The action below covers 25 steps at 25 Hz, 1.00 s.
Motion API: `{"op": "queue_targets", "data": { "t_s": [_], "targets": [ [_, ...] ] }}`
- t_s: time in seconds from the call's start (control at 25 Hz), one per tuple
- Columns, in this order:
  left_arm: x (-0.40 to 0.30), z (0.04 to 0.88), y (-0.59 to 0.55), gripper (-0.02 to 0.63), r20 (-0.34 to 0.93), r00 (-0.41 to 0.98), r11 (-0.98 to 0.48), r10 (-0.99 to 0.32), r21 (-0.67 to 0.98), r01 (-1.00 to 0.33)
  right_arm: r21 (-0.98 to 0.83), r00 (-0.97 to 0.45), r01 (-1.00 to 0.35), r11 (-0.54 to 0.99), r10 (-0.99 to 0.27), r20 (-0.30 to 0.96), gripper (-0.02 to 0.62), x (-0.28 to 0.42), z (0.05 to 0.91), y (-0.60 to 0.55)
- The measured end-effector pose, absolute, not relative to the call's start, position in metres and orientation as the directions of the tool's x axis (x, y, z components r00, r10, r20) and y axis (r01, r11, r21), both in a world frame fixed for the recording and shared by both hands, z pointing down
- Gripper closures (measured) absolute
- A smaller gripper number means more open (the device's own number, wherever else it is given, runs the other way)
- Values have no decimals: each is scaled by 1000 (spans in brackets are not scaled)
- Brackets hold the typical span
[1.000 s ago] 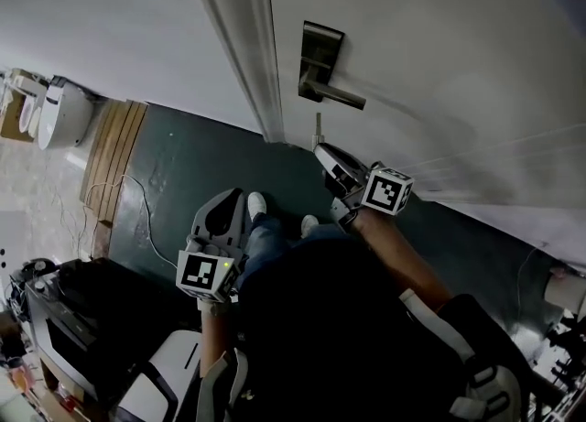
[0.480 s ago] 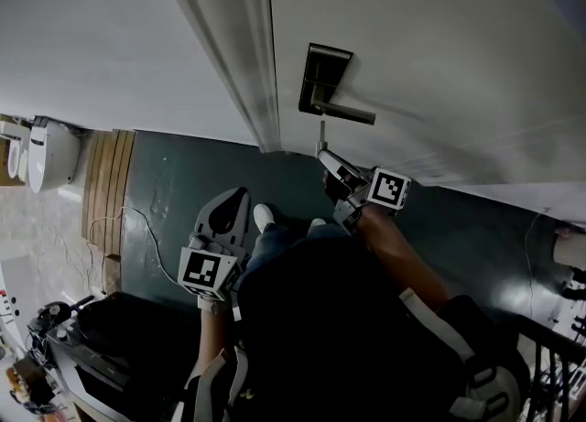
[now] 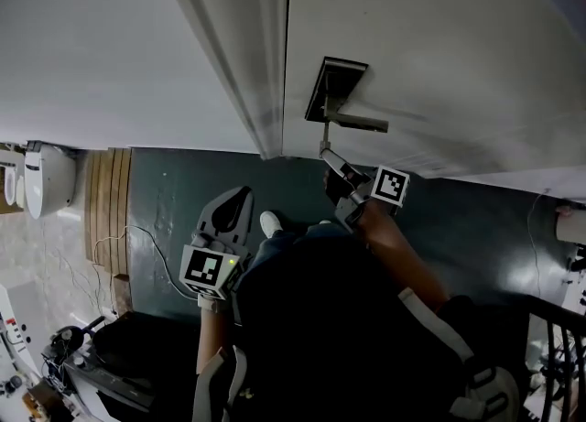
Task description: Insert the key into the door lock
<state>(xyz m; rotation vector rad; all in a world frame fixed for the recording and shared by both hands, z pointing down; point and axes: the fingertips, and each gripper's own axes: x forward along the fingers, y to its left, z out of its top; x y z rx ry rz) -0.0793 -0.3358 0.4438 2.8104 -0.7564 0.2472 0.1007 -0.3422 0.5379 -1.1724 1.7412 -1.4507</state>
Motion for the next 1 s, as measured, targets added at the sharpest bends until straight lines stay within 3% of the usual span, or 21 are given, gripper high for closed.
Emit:
{"op": "queue_targets", "data": {
  "t_s": [1.0],
  "targets": [
    [-96, 452, -372, 597, 232, 887, -880, -400, 172, -442, -993, -328, -115, -27, -943, 64, 563, 105, 544, -377]
  ]
}}
